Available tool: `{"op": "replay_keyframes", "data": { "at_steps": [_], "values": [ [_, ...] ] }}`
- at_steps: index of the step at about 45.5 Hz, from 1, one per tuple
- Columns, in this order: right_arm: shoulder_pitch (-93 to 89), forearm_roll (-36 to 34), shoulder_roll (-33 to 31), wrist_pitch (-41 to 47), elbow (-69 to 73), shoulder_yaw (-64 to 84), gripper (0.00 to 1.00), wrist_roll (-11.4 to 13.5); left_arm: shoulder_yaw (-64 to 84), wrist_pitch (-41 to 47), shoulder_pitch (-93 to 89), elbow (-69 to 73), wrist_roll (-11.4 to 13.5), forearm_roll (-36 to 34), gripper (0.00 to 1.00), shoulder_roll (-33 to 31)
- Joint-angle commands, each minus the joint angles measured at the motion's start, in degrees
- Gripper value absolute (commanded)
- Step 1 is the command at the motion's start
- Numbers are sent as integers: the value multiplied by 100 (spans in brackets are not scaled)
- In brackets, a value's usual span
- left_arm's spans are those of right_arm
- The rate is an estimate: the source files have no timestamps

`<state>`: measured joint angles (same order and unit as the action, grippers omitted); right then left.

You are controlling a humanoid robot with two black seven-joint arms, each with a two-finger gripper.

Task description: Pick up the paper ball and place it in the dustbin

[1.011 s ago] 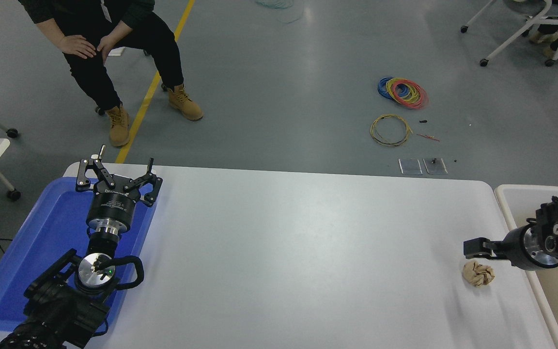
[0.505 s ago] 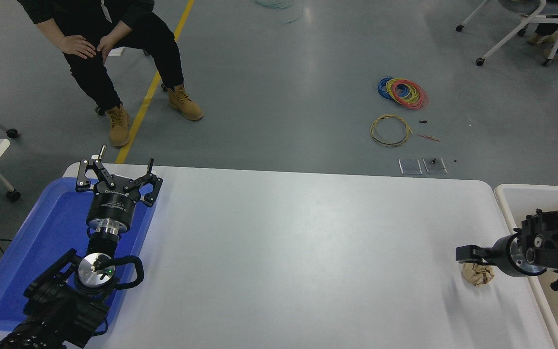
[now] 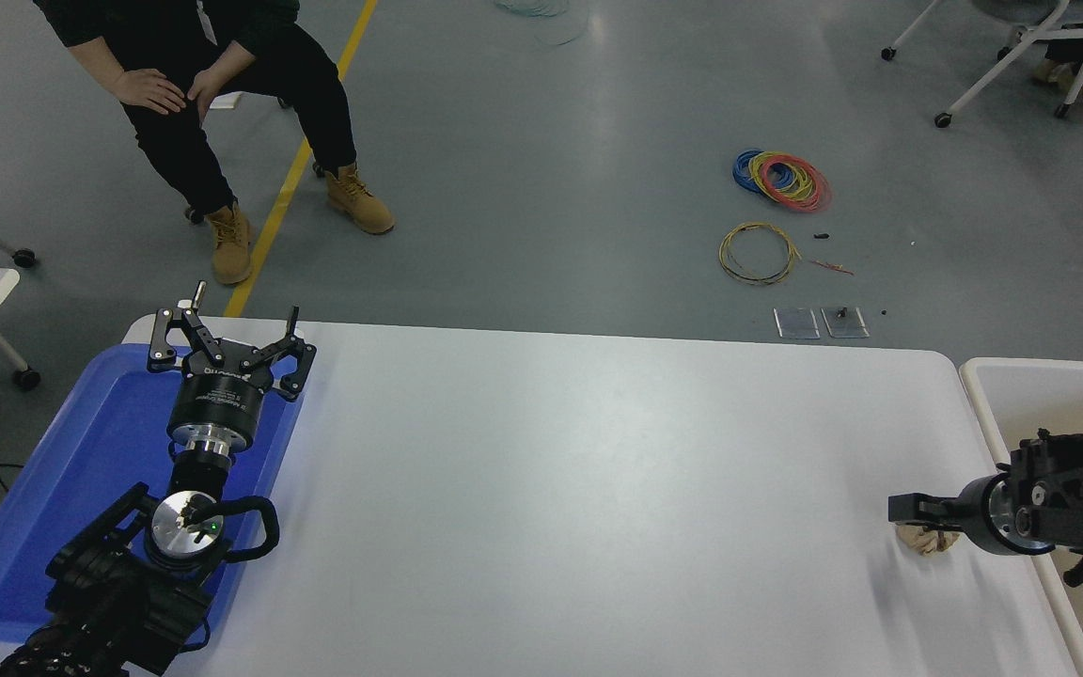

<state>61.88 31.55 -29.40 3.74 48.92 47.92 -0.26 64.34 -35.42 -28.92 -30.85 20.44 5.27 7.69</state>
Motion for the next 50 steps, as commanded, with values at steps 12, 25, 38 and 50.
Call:
{"op": "replay_keyframes", "data": {
  "at_steps": [12, 25, 38, 50],
  "values": [
    [-238, 316, 154, -242, -102, -2, 70, -35, 0, -9, 0, 0, 4, 0, 100, 5],
    [-230, 571, 171, -242, -190, 42, 0, -27, 0, 0, 0, 0, 4, 0, 100, 5],
    [-115, 615, 119, -242, -181, 68, 0, -35, 0, 0, 0, 0, 4, 0, 100, 5],
    [815, 765, -461, 74, 424, 138, 0, -88, 0, -9, 0, 0, -5, 0, 100, -4]
  ]
}}
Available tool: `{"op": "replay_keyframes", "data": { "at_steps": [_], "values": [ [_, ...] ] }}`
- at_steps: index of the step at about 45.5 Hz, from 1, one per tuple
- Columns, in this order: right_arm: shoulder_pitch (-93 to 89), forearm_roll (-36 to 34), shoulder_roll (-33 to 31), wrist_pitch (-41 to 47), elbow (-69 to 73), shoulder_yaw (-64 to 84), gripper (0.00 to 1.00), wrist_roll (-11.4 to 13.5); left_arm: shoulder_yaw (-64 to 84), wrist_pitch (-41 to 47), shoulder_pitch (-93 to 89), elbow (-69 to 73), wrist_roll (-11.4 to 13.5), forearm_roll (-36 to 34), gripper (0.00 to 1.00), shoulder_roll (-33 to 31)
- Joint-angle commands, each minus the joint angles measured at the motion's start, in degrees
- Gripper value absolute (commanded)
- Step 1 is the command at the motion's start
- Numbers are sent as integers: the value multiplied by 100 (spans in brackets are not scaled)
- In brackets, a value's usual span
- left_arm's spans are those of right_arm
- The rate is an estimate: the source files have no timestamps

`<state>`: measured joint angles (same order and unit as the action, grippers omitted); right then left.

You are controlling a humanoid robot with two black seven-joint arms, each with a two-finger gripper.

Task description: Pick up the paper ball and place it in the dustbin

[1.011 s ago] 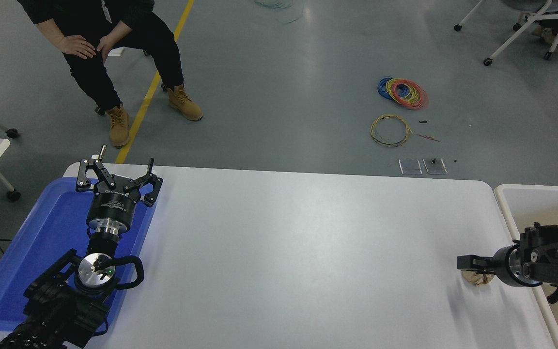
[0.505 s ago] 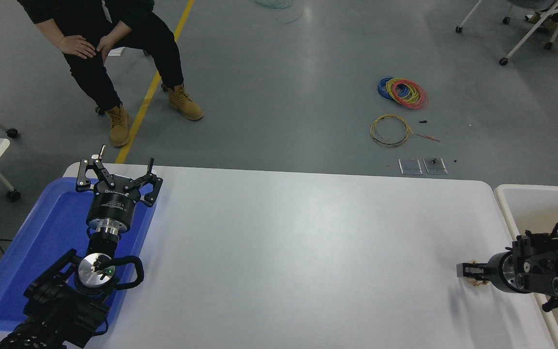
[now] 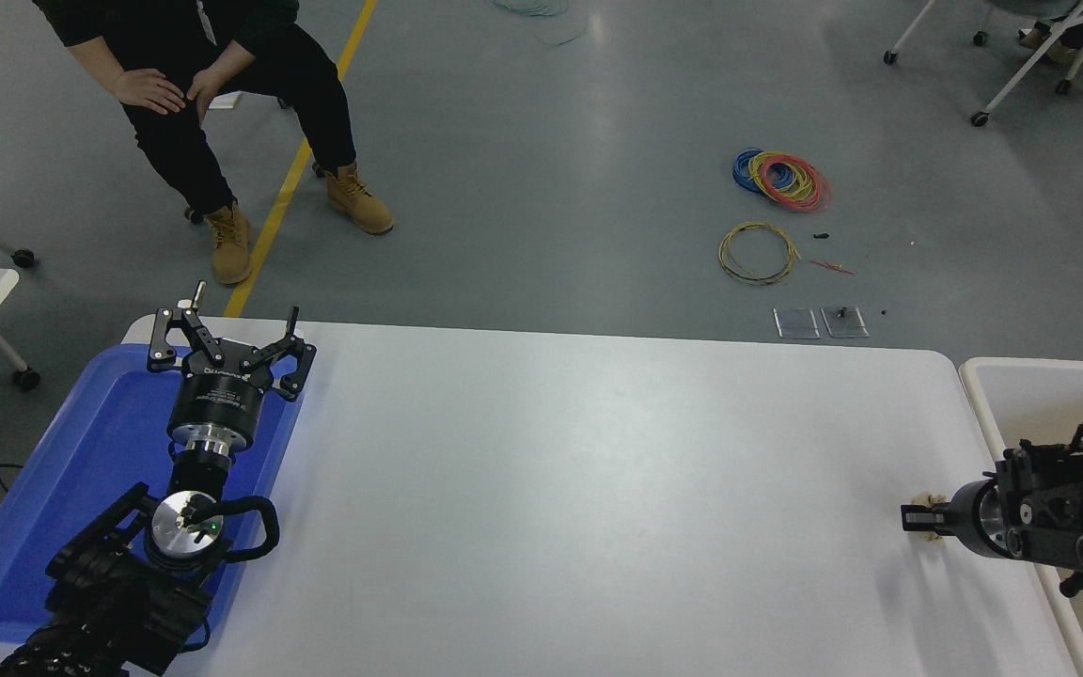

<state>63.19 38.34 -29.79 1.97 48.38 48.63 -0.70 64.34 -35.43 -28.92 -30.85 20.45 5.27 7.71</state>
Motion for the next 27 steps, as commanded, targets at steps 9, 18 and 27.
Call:
{"op": "replay_keyframes", "data": {
  "at_steps": [9, 18, 27],
  "values": [
    [2231, 86, -765, 989, 1515, 586, 0, -71, 0, -8, 0, 0, -6, 0, 100, -6],
    [3611, 60, -713, 1543, 2052, 1140, 0, -62, 0, 1, 0, 0, -6, 0, 100, 3],
    [4482, 77, -695, 2342, 2140, 1316, 0, -71, 0, -8, 0, 0, -6, 0, 100, -6]
  ]
}}
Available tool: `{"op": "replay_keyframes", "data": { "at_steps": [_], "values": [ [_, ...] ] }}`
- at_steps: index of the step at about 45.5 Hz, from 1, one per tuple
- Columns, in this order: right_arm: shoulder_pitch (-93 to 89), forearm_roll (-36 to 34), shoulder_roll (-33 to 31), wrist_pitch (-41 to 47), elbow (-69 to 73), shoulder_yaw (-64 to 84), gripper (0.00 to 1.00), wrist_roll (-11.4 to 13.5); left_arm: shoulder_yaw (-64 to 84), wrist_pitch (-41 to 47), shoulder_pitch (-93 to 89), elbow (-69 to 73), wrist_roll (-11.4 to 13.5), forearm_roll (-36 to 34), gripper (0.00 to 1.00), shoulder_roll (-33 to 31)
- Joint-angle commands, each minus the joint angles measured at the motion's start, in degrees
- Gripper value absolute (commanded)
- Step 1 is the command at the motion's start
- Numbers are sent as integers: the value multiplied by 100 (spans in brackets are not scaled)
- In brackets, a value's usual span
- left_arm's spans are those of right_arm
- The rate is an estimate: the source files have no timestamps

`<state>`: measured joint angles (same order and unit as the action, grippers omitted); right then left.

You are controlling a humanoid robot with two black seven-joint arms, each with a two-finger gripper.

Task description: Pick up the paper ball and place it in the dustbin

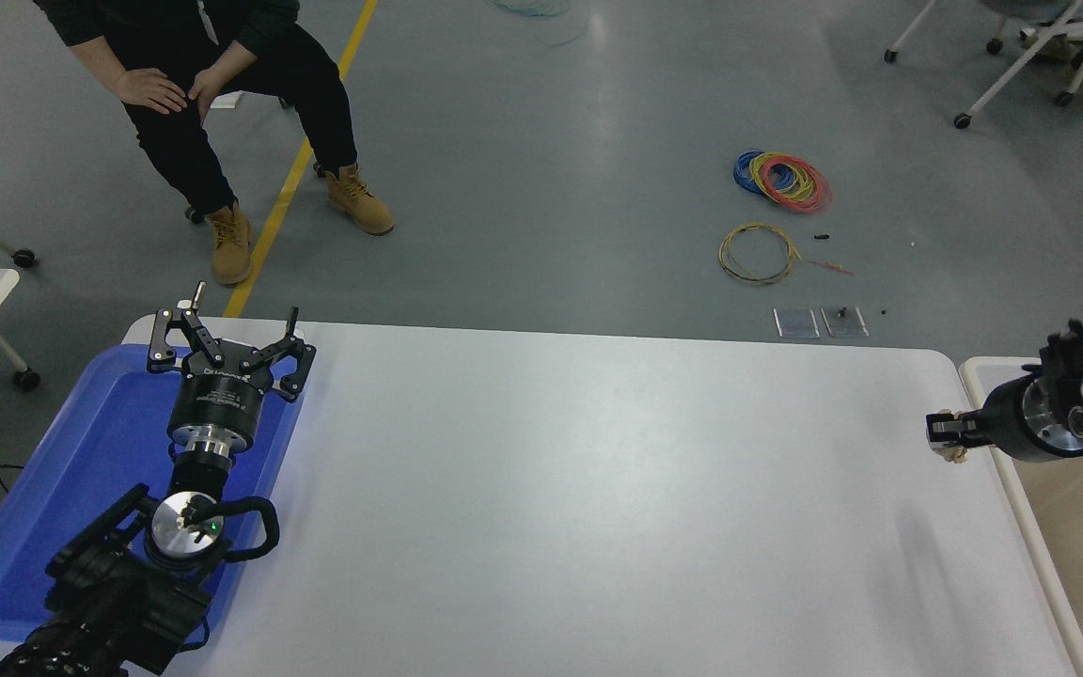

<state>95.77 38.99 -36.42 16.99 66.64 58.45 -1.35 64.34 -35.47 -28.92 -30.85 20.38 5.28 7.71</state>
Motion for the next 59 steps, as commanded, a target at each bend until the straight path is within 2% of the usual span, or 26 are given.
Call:
{"op": "replay_keyframes", "data": {
  "at_steps": [1, 13, 18, 31, 51, 59],
  "values": [
    [1303, 3, -32, 937, 323, 351, 0, -5, 0, -4, 0, 0, 1, 0, 100, -6],
    [2314, 30, -32, 1860, 359, 632, 0, -5, 0, -4, 0, 0, 1, 0, 100, 2],
    [2586, 258, -32, 2220, 359, 694, 0, -5, 0, 5, 0, 0, 1, 0, 100, 2],
    [3043, 320, -23, 2757, 367, 694, 0, -5, 0, 5, 0, 0, 1, 0, 100, 2],
    [2983, 363, -14, 2731, 324, 667, 0, 3, 0, -4, 0, 0, 1, 0, 100, 2],
    [2245, 425, -137, 2081, 16, 720, 0, 12, 0, 5, 0, 0, 1, 0, 100, 2]
  ]
}}
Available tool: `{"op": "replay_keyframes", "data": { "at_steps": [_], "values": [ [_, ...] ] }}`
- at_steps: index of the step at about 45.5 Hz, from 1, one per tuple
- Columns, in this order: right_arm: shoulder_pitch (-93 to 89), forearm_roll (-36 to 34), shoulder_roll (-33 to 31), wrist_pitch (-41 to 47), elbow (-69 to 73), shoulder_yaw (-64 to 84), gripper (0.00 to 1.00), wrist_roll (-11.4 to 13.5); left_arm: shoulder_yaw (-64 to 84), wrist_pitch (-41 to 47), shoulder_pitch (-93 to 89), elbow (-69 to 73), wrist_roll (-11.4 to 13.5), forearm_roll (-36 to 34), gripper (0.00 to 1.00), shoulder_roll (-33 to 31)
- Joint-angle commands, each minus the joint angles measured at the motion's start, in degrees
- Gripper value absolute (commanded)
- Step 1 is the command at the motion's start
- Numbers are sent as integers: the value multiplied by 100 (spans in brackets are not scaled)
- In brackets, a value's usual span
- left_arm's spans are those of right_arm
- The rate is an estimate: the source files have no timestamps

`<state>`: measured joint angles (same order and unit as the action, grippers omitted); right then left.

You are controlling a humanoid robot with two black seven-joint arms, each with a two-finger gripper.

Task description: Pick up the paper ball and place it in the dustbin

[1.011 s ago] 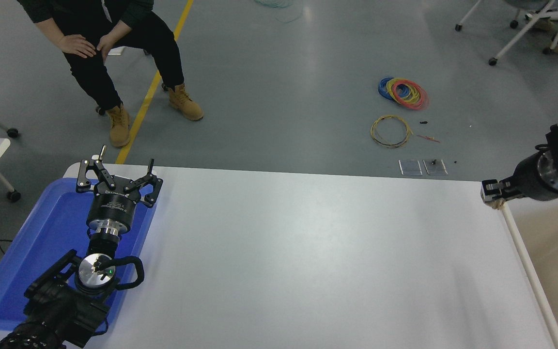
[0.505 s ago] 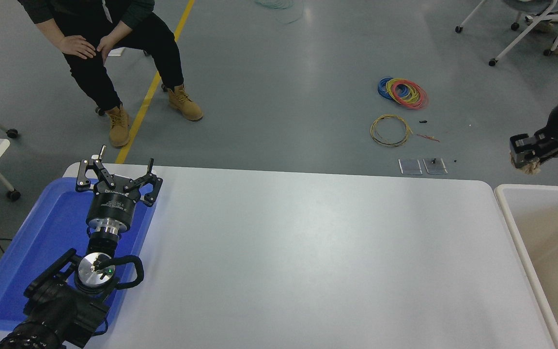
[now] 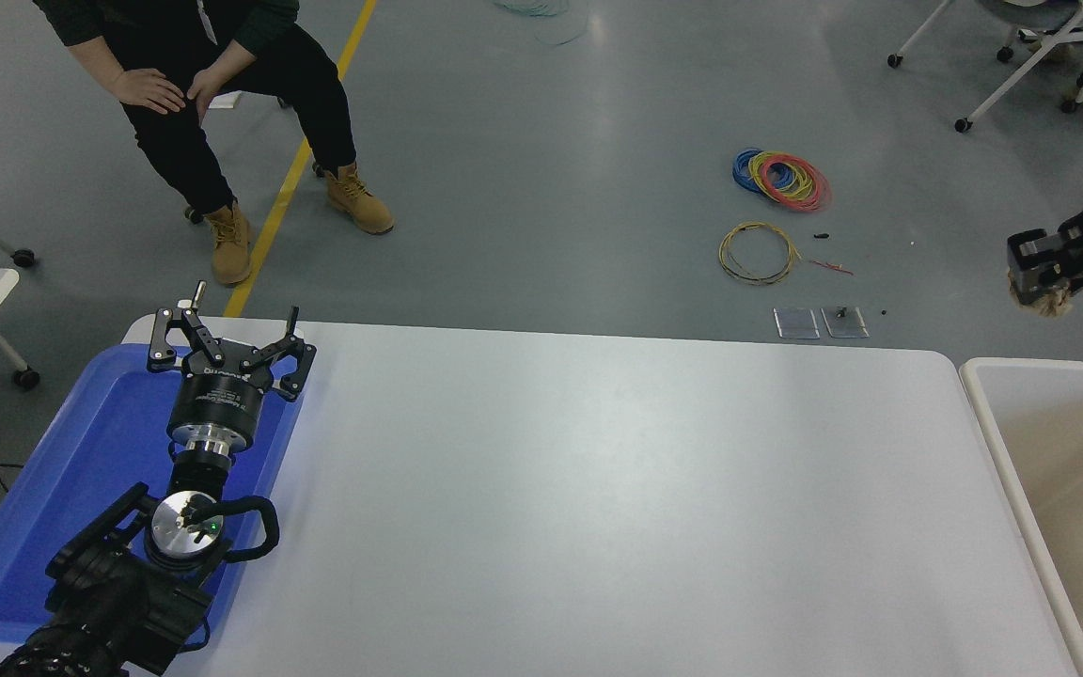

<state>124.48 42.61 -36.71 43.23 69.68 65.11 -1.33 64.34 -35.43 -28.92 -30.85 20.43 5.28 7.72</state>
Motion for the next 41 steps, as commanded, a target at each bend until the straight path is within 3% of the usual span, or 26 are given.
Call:
{"op": "replay_keyframes", "data": {
  "at_steps": [1, 22, 30, 41],
  "values": [
    [-731, 63, -151, -648, -358, 54, 0, 10, 0, 1, 0, 0, 5, 0, 100, 1],
    [-3236, -78, -670, -1720, -3117, -359, 0, 2, 0, -8, 0, 0, 5, 0, 100, 1],
    [-4493, -209, -951, -2248, -3802, -1123, 0, 10, 0, 1, 0, 0, -4, 0, 100, 1],
    [-6312, -517, -881, -2819, -4989, -2529, 0, 10, 0, -8, 0, 0, -4, 0, 100, -8]
  ]
}}
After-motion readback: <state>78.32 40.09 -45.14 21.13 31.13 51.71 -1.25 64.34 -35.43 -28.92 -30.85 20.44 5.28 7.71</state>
